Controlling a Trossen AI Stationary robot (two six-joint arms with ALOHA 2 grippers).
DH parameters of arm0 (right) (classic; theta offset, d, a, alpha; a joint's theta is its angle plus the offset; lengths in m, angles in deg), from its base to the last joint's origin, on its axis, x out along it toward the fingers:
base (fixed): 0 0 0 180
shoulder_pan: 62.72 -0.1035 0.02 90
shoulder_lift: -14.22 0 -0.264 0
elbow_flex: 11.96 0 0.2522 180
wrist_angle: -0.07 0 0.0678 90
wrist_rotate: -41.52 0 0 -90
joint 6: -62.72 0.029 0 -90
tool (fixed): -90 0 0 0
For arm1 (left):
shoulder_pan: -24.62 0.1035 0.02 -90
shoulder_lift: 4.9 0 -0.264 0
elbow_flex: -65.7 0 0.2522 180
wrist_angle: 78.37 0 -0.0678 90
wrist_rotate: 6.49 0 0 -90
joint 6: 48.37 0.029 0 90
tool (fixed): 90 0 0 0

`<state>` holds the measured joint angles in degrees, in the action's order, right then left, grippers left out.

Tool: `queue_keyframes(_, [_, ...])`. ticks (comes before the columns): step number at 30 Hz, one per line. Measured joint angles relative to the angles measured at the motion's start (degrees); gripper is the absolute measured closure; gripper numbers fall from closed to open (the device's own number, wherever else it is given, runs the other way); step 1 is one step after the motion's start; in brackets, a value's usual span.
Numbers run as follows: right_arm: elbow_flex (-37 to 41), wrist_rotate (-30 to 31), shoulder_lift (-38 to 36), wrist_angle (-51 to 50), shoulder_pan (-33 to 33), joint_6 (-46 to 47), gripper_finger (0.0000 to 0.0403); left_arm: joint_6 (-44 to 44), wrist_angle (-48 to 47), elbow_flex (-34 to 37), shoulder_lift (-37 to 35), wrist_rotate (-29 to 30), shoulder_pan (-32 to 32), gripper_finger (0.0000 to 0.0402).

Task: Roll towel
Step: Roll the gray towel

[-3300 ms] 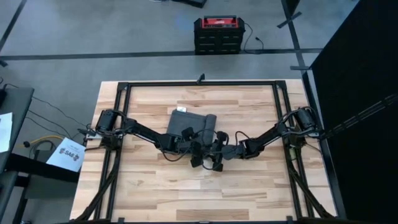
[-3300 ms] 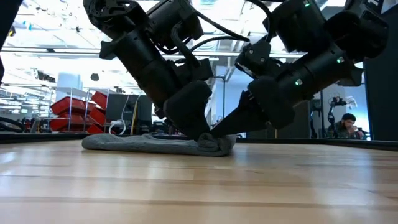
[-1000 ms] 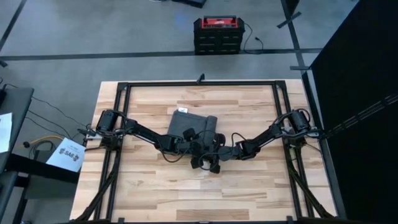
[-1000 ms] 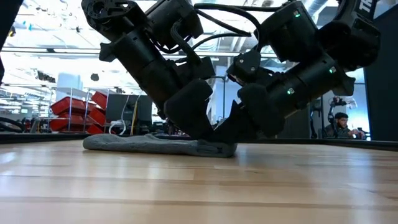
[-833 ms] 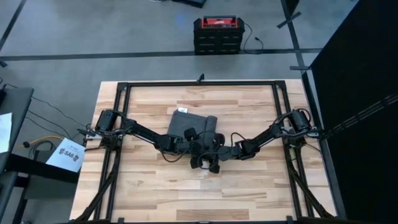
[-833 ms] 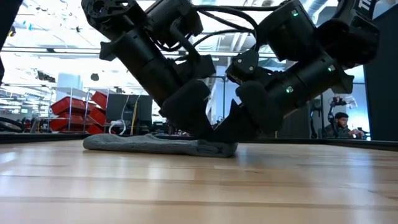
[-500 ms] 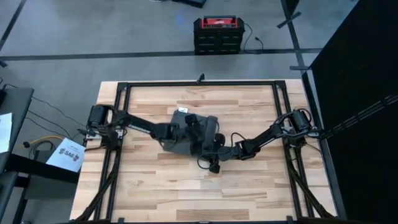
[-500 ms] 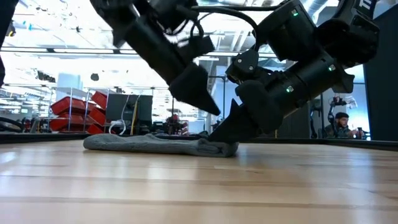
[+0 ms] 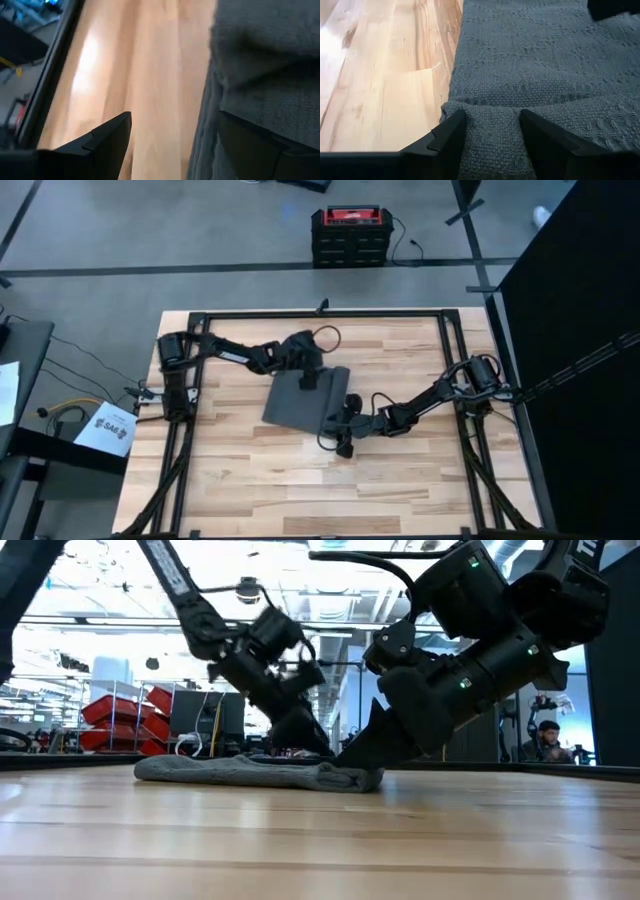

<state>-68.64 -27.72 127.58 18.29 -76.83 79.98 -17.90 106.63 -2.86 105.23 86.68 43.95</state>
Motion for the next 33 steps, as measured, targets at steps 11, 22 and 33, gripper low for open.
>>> queue_keyframes(11, [0.0, -0.15, 0.0, -0.1, 0.36, 3.13, 0.0223, 17.68, -3.2, -3.82, -1.7, -3.98, -2.49, 0.0122])
queue_keyframes(22, [0.0, -0.15, 0.0, -0.22, 0.38, 3.84, 0.0223, 46.17, -12.68, -8.09, -0.45, -0.41, -5.52, 0.0122])
queue_keyframes(33, [0.0, -0.24, -0.02, -0.49, 0.67, 3.9, 0.0223, 57.04, -8.39, -9.43, 0.61, -2.18, -7.0, 0.0122])
